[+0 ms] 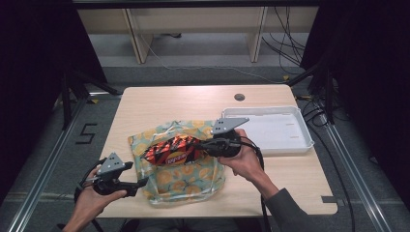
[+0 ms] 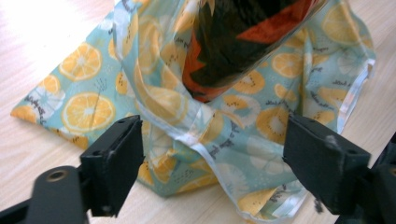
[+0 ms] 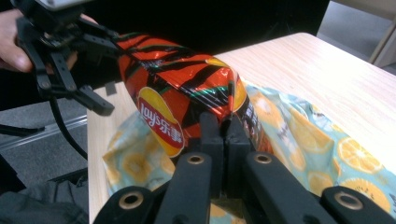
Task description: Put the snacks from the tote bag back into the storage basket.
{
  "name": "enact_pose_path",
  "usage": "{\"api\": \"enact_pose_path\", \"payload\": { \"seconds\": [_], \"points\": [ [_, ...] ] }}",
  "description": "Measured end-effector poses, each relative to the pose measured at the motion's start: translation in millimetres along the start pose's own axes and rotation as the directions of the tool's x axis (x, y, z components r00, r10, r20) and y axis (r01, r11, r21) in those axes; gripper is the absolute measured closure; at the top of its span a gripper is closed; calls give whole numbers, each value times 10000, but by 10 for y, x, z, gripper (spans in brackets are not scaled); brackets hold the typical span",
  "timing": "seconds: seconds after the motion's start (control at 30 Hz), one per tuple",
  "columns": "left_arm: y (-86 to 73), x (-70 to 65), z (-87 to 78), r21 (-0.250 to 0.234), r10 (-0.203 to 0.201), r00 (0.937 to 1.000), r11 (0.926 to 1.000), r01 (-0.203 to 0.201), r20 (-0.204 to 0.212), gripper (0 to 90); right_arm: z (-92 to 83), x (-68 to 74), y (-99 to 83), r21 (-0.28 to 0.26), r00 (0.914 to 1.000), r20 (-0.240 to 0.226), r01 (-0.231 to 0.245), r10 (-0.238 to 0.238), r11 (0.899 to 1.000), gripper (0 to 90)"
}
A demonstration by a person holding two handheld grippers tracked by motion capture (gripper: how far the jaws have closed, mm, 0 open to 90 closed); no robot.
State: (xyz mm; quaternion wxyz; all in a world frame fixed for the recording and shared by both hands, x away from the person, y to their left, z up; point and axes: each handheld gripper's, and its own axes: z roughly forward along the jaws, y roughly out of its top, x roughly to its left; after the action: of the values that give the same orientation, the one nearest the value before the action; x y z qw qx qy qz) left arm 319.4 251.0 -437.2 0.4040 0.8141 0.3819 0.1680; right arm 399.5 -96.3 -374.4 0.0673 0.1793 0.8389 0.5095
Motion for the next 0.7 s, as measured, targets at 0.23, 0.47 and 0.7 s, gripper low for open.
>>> {"api": "enact_pose_path", "payload": {
  "seconds": [0.23,0.47,0.7],
  "points": [
    [-56,48,-30,172,-45,9994,9998,51,-346,167,27,24,79,-183,9998,-100,-189,187,9997,900],
    [-132,78,42,425,-95,9986,9990,117,-521,168,54,16,178,-306,9994,-251,238,-245,9992,900],
    [-200,80,36,439,-41,9976,9990,72,-689,169,34,95,304,-510,9990,-191,395,-405,9979,900]
  ]
}}
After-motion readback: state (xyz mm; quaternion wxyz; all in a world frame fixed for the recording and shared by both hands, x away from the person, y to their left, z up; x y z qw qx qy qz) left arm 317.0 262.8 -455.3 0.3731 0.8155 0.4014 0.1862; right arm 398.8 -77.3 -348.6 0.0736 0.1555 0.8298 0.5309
